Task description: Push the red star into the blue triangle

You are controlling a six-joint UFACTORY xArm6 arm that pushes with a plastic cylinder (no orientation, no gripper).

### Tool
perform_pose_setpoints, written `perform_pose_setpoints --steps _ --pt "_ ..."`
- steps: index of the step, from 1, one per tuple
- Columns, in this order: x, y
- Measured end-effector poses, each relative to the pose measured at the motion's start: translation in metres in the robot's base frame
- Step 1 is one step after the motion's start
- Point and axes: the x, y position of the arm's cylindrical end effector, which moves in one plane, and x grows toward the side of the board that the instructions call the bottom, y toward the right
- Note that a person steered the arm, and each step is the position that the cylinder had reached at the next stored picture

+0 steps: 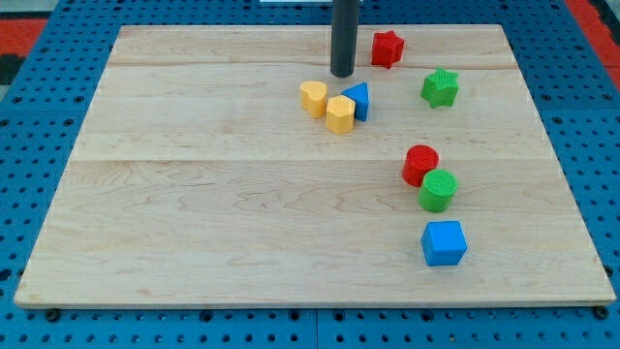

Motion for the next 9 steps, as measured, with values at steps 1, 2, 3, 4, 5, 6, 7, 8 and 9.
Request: perform_pose_setpoints --steps 1,2,3,4,5,6,7,8,9 --pt "-0.006 -0.04" --pt "-0.053 -0.023" --pt "-0.082 -0.002" --pt "-0.086 0.034" --pt "-0.087 0.063" --pt "-0.073 0.063" --pt "-0.055 0.068" --pt "-0.051 0.092" --pt "-0.03 0.084"
